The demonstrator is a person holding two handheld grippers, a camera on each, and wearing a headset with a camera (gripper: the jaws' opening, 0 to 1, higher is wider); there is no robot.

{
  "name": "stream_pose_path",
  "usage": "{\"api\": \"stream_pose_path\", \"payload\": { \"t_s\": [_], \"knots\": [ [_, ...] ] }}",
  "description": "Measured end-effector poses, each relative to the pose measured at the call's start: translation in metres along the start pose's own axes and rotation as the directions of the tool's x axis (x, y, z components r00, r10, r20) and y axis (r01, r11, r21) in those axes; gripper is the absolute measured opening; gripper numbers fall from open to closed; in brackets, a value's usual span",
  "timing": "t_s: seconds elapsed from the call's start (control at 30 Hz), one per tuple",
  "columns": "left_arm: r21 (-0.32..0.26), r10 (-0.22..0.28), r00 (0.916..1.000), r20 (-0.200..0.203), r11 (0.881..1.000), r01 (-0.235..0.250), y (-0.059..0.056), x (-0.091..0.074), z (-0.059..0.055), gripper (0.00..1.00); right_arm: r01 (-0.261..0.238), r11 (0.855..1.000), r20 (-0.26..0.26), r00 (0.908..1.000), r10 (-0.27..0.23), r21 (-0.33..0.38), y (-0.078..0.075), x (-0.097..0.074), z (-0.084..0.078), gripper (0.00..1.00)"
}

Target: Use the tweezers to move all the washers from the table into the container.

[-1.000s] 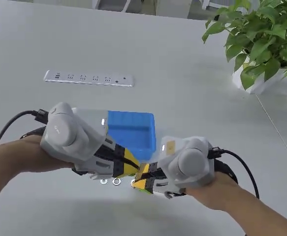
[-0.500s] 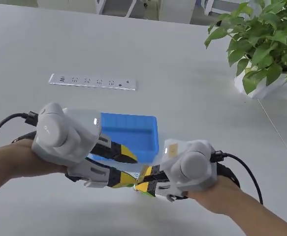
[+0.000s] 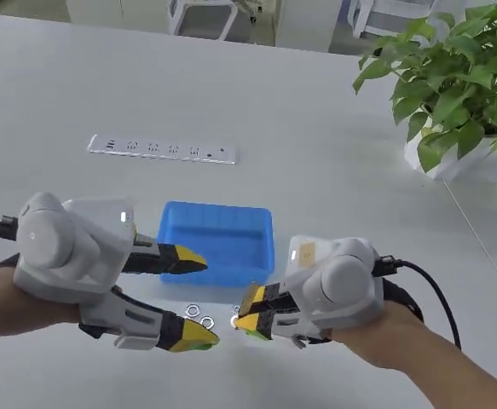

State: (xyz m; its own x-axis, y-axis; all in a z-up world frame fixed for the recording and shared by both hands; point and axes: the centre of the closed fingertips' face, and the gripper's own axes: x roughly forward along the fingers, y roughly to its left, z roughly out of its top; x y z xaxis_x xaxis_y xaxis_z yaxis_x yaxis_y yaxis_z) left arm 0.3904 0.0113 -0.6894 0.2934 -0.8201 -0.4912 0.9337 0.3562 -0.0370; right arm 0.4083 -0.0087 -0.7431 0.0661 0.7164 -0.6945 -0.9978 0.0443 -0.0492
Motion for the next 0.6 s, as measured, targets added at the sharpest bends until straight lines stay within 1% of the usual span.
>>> {"api": "stream_pose_path", "payload": {
  "t_s": [0.13, 0.17, 0.23, 0.33, 0.37, 0.6],
  "knots": [
    [-0.027, 0.022, 0.9997, 0.003, 0.999, -0.022, 0.003, -0.007, -0.003, 0.69, 0.015, 1.0, -0.001, 0.9999, -0.015, -0.017, -0.005, -0.007, 0.008, 0.08],
    [-0.049, 0.029, 0.9996, 0.001, 0.998, -0.029, 0.004, -0.009, -0.005, 0.73, 0.019, 1.0, 0.001, 0.9998, -0.019, -0.017, -0.007, -0.01, 0.011, 0.08],
    [-0.064, 0.045, 0.9989, -0.008, 0.997, -0.046, 0.005, -0.013, -0.009, 0.78, 0.024, 1.0, 0.006, 0.9997, -0.024, -0.017, -0.009, -0.013, 0.015, 0.08],
    [-0.068, 0.063, 0.998, 0.0, 0.996, -0.063, 0.006, -0.021, -0.01, 0.8, 0.03, 0.999, 0.009, 0.9995, -0.029, -0.022, -0.012, -0.018, 0.023, 0.08],
    [-0.079, 0.072, 0.9974, 0.005, 0.994, -0.071, 0.006, -0.023, -0.01, 0.81, 0.032, 0.999, 0.009, 0.9995, -0.032, -0.023, -0.014, -0.02, 0.026, 0.08],
    [-0.1, 0.121, 0.9925, 0.014, 0.988, -0.119, 0.009, -0.036, -0.012, 0.89, 0.034, 0.999, 0.022, 0.9992, -0.033, -0.038, -0.023, -0.027, 0.043, 0.08]
  ]
}}
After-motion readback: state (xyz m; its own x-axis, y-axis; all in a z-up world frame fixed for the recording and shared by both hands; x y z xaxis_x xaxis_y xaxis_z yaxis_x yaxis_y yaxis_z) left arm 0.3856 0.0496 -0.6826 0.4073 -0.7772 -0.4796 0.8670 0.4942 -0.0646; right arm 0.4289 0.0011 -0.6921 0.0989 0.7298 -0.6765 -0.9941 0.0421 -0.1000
